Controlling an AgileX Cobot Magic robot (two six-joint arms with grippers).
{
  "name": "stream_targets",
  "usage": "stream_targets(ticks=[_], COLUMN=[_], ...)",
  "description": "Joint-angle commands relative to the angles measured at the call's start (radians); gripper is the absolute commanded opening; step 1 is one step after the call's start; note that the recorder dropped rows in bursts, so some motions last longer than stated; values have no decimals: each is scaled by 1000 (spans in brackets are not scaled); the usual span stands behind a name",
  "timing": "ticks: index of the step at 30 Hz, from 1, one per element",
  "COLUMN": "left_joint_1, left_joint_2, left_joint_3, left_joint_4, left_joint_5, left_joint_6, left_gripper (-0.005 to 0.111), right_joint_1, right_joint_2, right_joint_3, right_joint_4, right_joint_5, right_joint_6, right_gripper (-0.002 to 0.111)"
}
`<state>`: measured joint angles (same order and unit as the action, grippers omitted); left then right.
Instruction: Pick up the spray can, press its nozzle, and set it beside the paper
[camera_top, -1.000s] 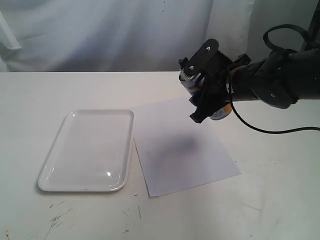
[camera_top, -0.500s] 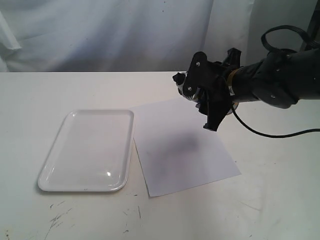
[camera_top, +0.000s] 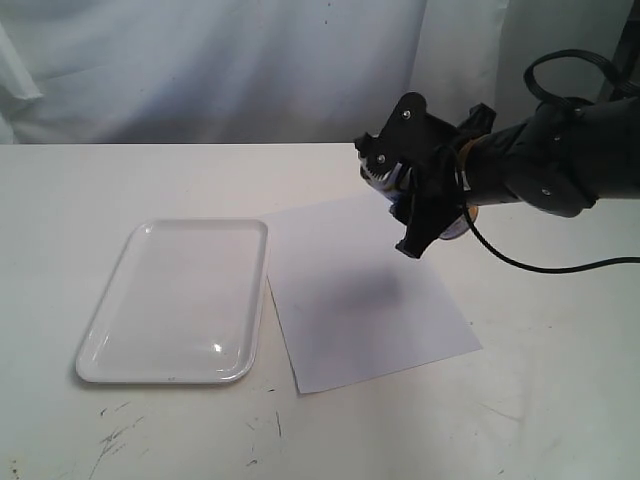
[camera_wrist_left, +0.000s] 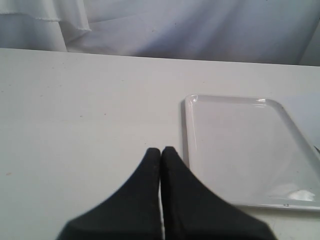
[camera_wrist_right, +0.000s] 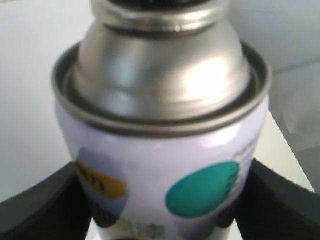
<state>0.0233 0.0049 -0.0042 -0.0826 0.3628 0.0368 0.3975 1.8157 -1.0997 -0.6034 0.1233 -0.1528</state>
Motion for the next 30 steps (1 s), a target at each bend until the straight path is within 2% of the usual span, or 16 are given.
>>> stream_targets(ticks=[1,2,4,8,11,13,18,24,30], left_joint_1=[-5,-5,-5,-5,-5,-5,-5,-5,-5], left_joint_2=[-5,-5,-5,-5,-5,-5,-5,-5,-5], left_joint_3=[4,4,4,4,4,4,4,4,4], left_joint_4=[-5,-5,-5,-5,-5,-5,-5,-5,-5], left_joint_5=[-7,-7,-7,-7,-7,-7,-7,-7,-7], left_joint_6=[0,0,0,-2,-2,-2,0,0,-3], left_gripper=[0,0,0,0,0,0,0,0,0], right_joint_1=[-3,-3,-3,2,23,40,51,61,85], right_joint_2=[-21,-21,-18,-2,0,10,53,77,88], right_joint_3=[-16,-16,-11,-11,-11,-11,-11,-16,-16], right_joint_4=[-2,-16,-211,-885,-1065,-1137,-1141,-1131,-1107], right_joint_5=[-52,-47,-47,-26,-21,-19,-12,102,188], right_joint_6=[3,10,134,938,1088,1114,1084,791,672], right_gripper=[0,0,0,0,0,0,0,0,0])
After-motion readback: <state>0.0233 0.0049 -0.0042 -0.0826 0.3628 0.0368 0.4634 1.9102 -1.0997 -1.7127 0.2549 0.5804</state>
